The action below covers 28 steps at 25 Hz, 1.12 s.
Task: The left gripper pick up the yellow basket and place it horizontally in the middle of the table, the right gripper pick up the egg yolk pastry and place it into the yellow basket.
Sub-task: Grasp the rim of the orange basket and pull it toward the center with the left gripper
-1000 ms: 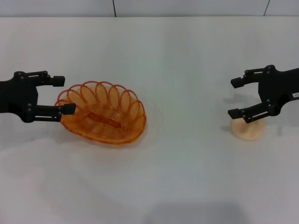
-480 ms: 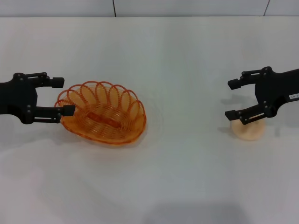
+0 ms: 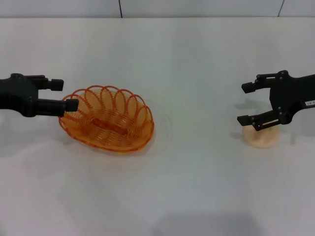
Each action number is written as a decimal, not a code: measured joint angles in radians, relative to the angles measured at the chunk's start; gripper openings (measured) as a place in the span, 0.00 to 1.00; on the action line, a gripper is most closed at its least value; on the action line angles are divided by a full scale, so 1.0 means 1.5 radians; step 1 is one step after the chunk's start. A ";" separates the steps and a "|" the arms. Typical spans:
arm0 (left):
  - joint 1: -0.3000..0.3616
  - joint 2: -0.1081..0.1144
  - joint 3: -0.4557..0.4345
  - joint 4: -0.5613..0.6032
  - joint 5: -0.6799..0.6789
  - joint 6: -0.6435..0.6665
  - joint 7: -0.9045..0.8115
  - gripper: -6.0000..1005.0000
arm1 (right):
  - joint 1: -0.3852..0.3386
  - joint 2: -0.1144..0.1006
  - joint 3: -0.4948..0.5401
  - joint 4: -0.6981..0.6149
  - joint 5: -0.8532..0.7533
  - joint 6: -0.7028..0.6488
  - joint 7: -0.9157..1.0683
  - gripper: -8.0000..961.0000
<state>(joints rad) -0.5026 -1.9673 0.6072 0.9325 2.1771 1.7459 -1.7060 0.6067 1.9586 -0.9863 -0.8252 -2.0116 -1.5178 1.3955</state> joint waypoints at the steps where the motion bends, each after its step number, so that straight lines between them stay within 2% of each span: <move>1: -0.001 -0.002 0.015 0.025 0.004 0.009 -0.051 0.83 | -0.004 0.002 0.000 -0.007 0.000 0.002 0.000 0.90; 4: -0.009 0.002 0.045 0.062 0.013 0.024 -0.163 0.83 | -0.008 0.004 0.000 -0.017 0.000 0.002 -0.002 0.91; 8: -0.042 0.022 0.051 0.089 0.081 0.018 -0.314 0.83 | -0.009 0.008 0.000 -0.019 0.000 0.002 -0.002 0.90; 11: -0.075 0.041 0.051 0.087 0.143 0.002 -0.368 0.83 | -0.010 0.012 -0.002 -0.019 0.000 0.010 -0.007 0.90; 14: -0.112 0.051 0.051 0.079 0.209 -0.021 -0.391 0.83 | -0.009 0.016 -0.004 -0.019 0.000 0.011 -0.013 0.90; 20: -0.159 0.047 0.058 0.007 0.298 -0.091 -0.394 0.83 | -0.004 0.029 -0.006 -0.025 -0.002 0.017 -0.029 0.90; 24: -0.175 0.036 0.098 -0.058 0.309 -0.158 -0.393 0.83 | -0.005 0.031 -0.006 -0.028 -0.003 0.017 -0.032 0.90; 28: -0.185 0.018 0.133 -0.101 0.313 -0.199 -0.393 0.81 | -0.004 0.031 -0.006 -0.028 -0.005 0.017 -0.034 0.90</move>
<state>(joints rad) -0.7796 -1.9400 0.8069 0.7804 2.6464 1.4476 -2.2949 0.6010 2.0054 -0.9958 -0.8669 -2.0188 -1.4922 1.3451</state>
